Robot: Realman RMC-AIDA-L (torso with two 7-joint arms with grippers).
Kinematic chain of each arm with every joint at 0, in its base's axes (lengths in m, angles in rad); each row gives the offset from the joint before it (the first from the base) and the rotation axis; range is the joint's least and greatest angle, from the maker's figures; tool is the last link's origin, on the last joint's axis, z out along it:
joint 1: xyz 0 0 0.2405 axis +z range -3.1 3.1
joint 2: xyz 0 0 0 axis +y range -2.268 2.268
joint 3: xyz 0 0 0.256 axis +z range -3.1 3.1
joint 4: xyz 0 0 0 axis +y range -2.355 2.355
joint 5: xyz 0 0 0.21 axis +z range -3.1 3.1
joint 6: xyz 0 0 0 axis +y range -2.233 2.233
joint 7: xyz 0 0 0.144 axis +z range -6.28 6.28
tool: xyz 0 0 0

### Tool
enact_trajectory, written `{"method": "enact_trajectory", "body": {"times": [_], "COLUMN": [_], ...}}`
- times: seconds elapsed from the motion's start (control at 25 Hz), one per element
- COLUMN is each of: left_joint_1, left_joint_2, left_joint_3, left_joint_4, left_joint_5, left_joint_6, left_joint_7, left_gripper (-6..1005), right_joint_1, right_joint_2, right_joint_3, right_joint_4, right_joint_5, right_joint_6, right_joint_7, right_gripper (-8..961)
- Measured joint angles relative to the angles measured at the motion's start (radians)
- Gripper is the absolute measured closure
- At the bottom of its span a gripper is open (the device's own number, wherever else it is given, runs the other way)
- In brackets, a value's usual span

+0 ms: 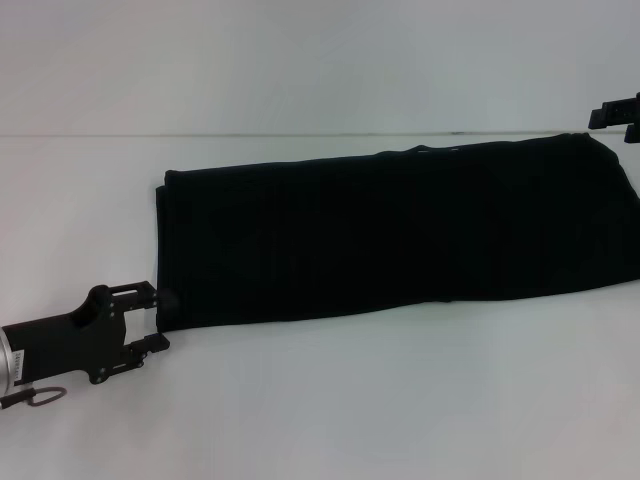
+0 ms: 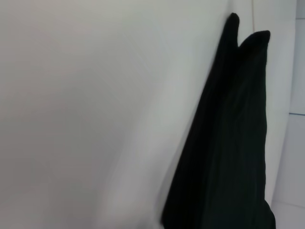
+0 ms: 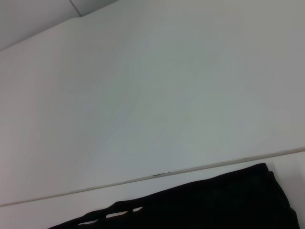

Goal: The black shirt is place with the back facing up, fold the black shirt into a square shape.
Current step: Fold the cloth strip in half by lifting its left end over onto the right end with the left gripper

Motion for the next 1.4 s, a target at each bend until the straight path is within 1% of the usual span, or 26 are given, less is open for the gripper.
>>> {"method": "enact_trajectory", "body": {"times": [0.44,0.96,1.32,1.4], "left_joint_1": [0.003,-0.016,-0.068,-0.078], "left_joint_2": [-0.012,-0.014,-0.014,-0.017], "left_joint_3": [-0.002,-0.002,0.004,0.003], "left_joint_4": [-0.014,-0.05,-0.093,-0.094], "left_joint_5": [-0.003,-0.005,-0.004,-0.004], "left_joint_6": [-0.044,-0.081,-0.137,-0.148], "left_joint_7": [0.0,0.0,0.0,0.0], "left_gripper": [388,388,389,389], "right_joint_1": [-0.003,-0.004,-0.006,-0.006], "right_joint_2": [-0.002,-0.002,-0.003,-0.003], "right_joint_3": [0.004,0.004,0.004,0.004], "right_joint_4": [0.0,0.0,0.0,0.0], "right_joint_5": [0.003,0.005,0.004,0.003], "right_joint_6": [0.001,0.0,0.0,0.0], "right_joint_7": [0.0,0.0,0.001,0.002], "right_gripper": [312,310,310,310]}}
